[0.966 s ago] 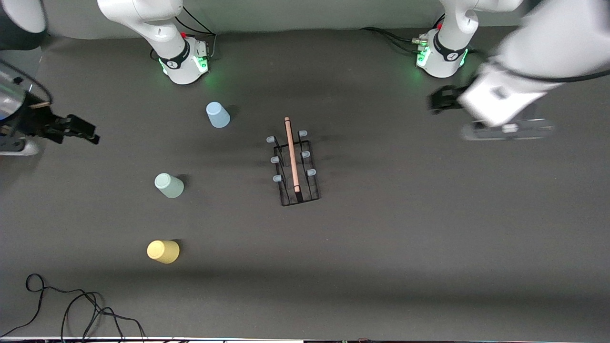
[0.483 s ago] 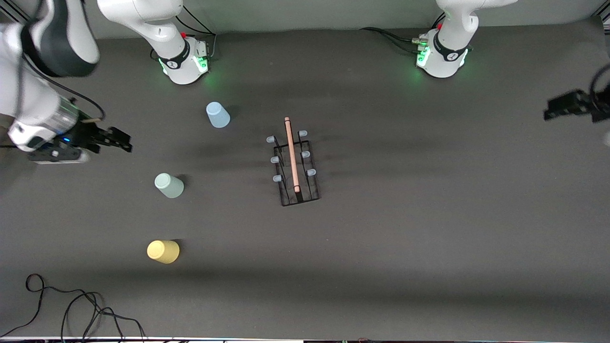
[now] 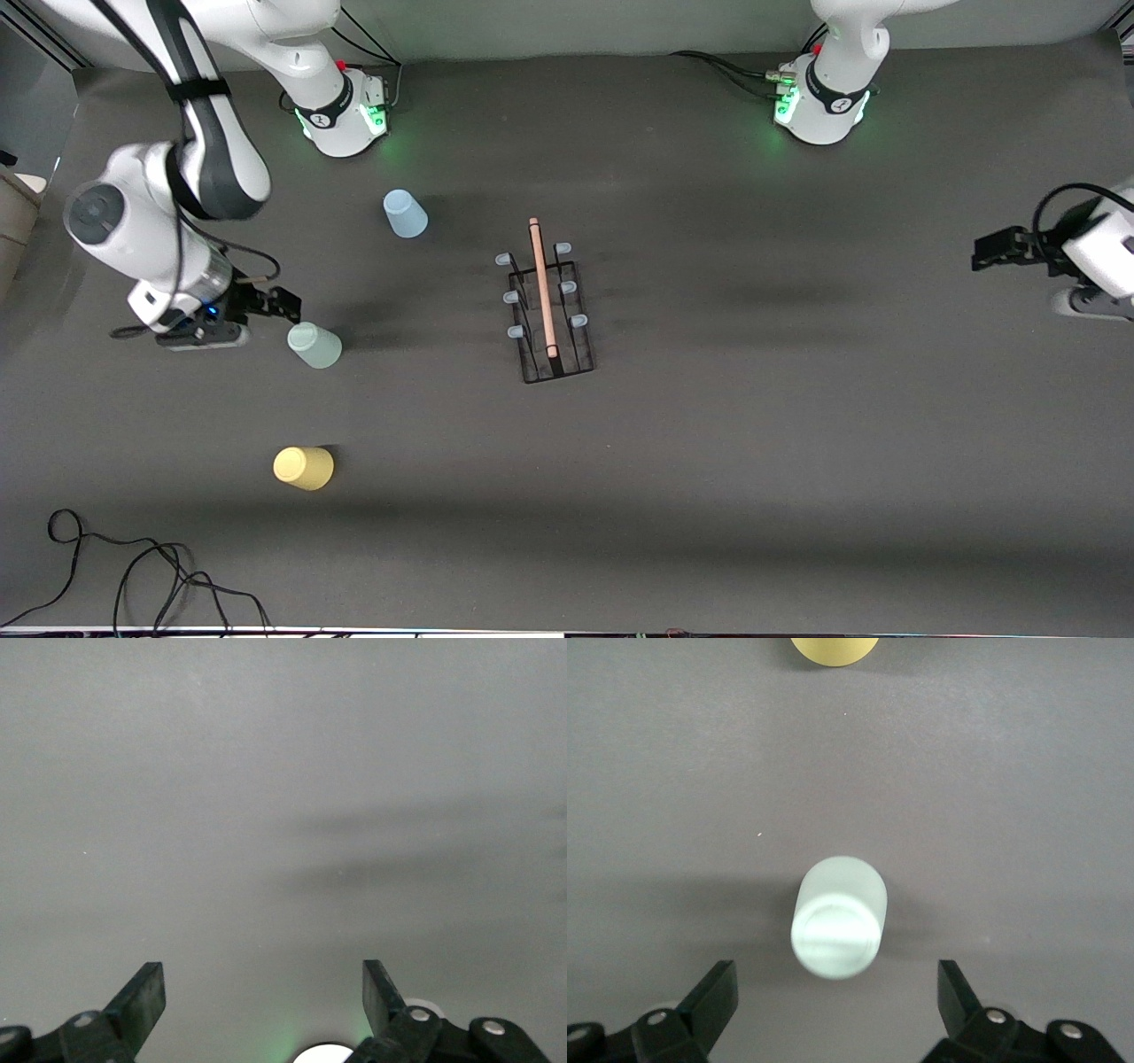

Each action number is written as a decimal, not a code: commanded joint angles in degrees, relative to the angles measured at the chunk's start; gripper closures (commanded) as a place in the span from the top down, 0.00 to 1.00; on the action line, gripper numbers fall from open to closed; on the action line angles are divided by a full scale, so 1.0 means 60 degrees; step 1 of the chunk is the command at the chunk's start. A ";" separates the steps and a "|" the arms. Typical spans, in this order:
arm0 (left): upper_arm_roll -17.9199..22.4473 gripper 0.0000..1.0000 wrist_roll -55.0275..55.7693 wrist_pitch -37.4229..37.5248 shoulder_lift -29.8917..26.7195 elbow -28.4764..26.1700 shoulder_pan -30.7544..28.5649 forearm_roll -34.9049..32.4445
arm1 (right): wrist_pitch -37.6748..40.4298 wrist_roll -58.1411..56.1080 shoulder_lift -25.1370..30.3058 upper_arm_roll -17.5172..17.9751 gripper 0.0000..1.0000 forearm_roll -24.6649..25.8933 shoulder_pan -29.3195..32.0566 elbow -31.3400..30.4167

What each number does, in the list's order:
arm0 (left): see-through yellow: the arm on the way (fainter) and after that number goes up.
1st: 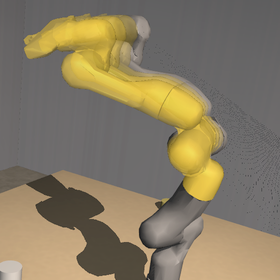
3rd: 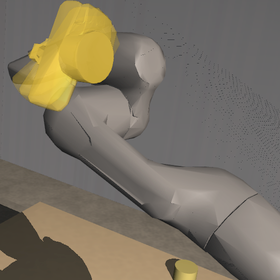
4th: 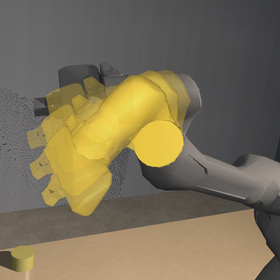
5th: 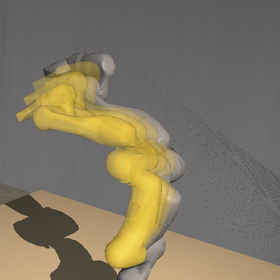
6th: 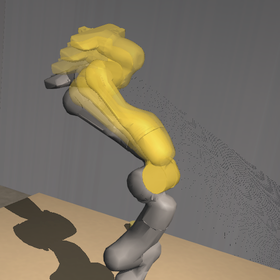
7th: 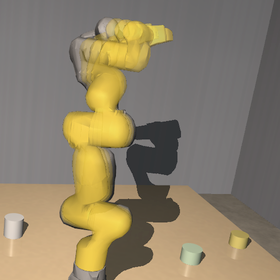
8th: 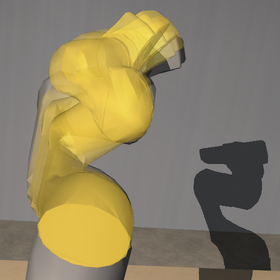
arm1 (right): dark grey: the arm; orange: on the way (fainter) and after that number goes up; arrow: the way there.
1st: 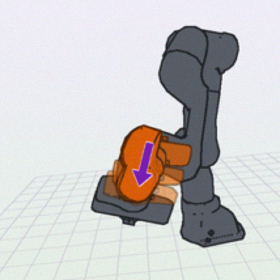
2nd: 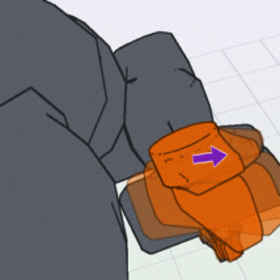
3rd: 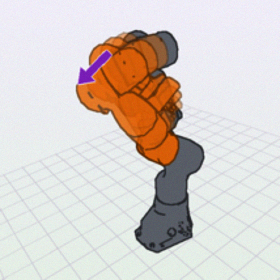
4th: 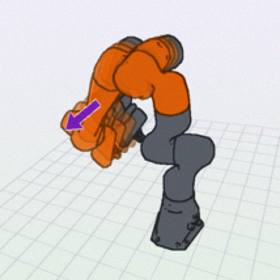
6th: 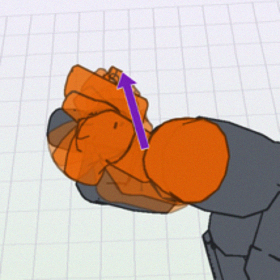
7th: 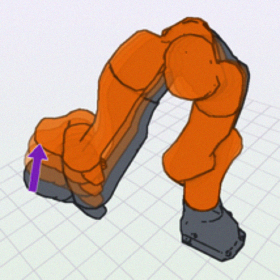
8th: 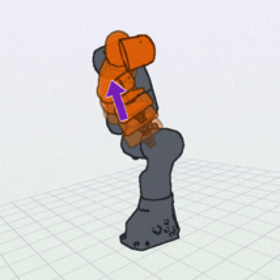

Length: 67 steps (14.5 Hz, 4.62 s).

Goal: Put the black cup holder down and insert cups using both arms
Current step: 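Raise the left gripper away while the right gripper reaches the green cup, then grasp the pale green cup with the right gripper, then carry the green cup with the right gripper over the rack, then lower the green cup onto a rack peg and open the right gripper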

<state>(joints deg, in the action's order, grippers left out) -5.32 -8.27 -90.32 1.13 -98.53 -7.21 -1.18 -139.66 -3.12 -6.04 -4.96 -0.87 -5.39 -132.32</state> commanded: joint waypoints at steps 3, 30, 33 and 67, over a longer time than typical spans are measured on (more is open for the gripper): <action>-0.0124 0.99 0.0556 0.0067 -0.0409 0.0044 0.0658 -0.0024 | -0.1083 -0.0330 -0.1116 -0.0082 1.00 0.0174 -0.0069 0.0183; -0.0139 1.00 0.0632 0.0302 -0.0203 0.0353 0.0850 -0.0068 | 0.5136 0.2447 -0.0547 -0.0024 0.00 -0.0016 -0.0113 0.4530; -0.0139 1.00 0.0632 0.0302 -0.0203 0.0353 0.0850 -0.0082 | 0.6384 0.4467 -0.0283 -0.0024 0.00 -0.0031 -0.0756 0.5455; -0.0081 1.00 0.0588 0.0405 -0.0203 0.0353 0.0762 -0.0082 | 0.2316 1.5388 -0.1379 -0.0023 0.00 -0.1701 -0.6778 0.2747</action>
<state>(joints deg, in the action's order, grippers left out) -5.90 -4.42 -89.30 -0.56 -97.67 -2.64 -1.17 -124.04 88.28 -12.79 -4.39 -10.15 -44.82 -116.05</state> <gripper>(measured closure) 0.000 0.339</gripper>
